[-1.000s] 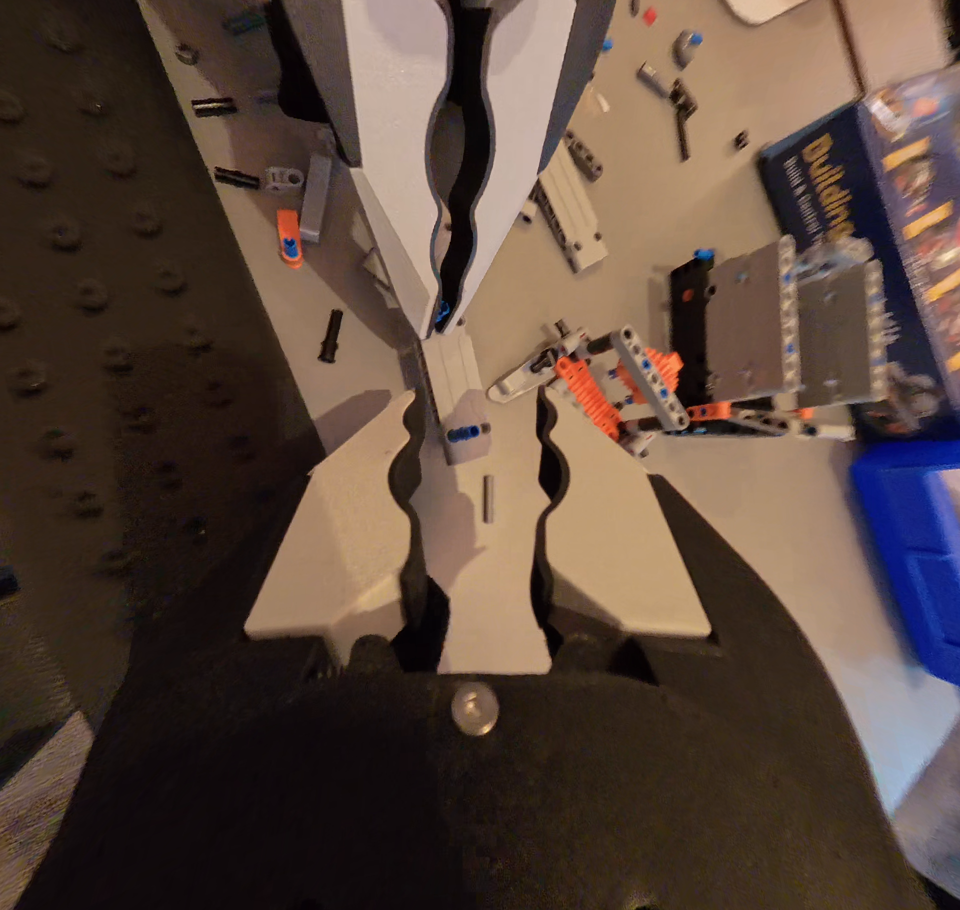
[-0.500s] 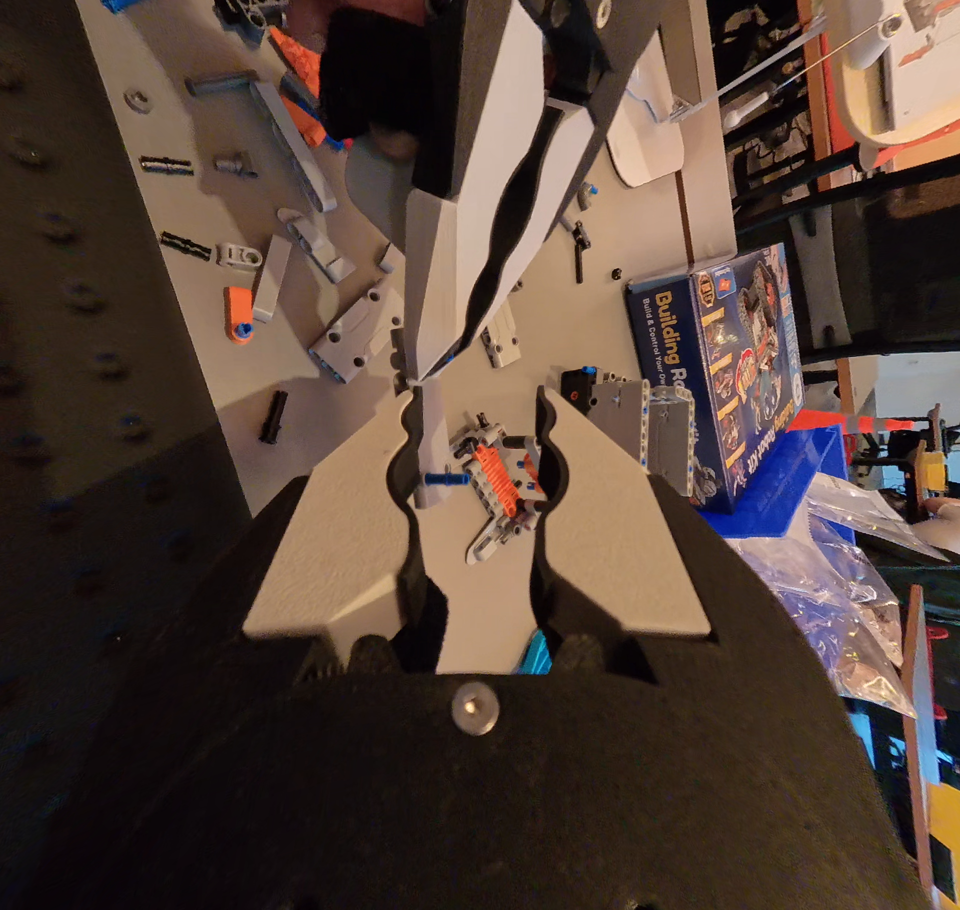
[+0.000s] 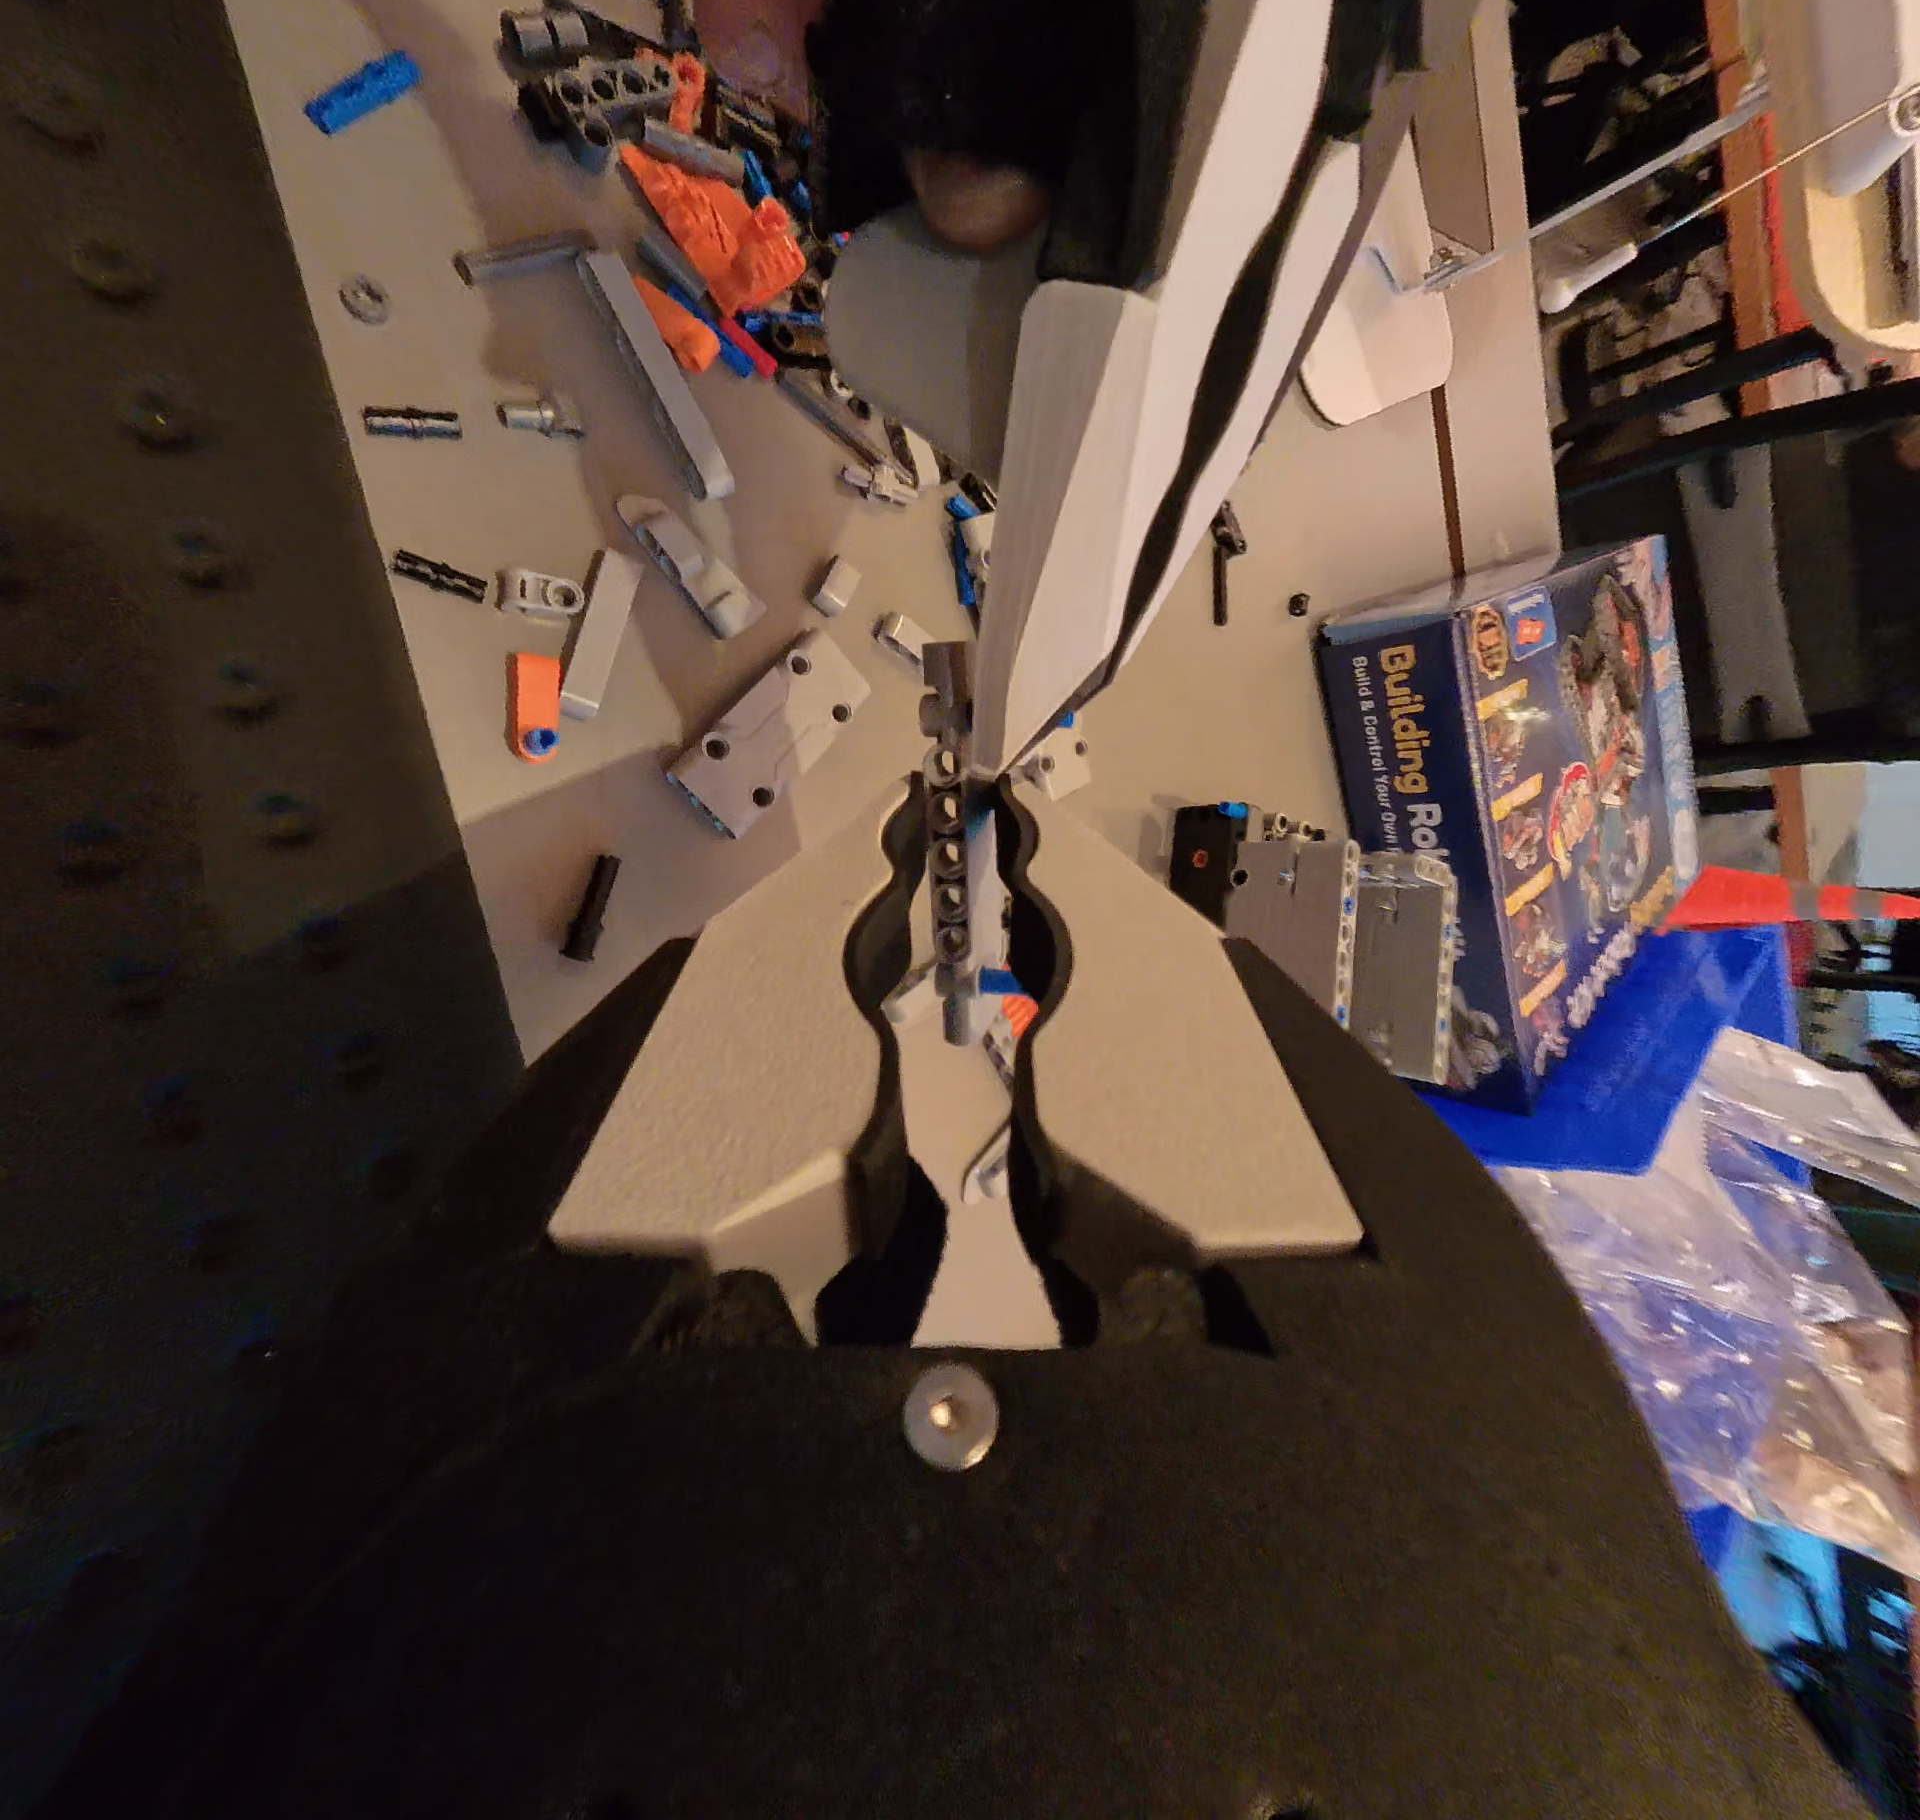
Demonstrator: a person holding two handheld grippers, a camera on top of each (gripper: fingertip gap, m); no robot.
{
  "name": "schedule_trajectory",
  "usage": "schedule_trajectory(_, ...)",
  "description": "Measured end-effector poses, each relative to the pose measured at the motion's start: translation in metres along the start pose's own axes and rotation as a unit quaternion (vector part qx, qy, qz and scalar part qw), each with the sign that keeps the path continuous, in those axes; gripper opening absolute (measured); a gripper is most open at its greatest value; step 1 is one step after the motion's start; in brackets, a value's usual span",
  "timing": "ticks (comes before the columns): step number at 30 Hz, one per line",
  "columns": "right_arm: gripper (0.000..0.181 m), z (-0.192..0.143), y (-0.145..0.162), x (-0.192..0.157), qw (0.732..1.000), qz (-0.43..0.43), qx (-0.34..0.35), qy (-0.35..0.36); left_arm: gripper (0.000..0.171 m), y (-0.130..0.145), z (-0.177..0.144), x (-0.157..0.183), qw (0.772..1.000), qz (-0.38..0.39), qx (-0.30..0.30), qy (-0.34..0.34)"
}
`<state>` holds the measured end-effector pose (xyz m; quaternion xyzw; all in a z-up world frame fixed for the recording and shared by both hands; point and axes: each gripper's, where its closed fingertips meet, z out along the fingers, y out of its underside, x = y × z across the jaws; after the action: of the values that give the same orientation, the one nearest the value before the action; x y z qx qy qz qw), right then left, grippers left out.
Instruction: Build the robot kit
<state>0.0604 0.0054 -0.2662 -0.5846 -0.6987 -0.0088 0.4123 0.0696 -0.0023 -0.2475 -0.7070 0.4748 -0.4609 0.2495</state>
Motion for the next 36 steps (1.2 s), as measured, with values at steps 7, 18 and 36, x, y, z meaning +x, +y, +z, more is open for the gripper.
schedule_trajectory(7, 0.005, -0.012, -0.014, 0.005, 0.995, 0.064, 0.064, -0.050, 0.020, -0.013, -0.014, 0.008, 0.997, 0.061, 0.035, -0.006)
schedule_trajectory(18, 0.005, -0.021, -0.020, -0.001, 0.985, 0.071, 0.104, -0.120, 0.042, -0.010, -0.018, 0.014, 0.955, 0.274, -0.005, -0.114)
schedule_trajectory(36, 0.005, -0.039, -0.027, -0.017, 0.972, 0.065, 0.136, -0.183, 0.024, -0.002, -0.015, 0.038, 0.932, 0.342, -0.029, -0.112)
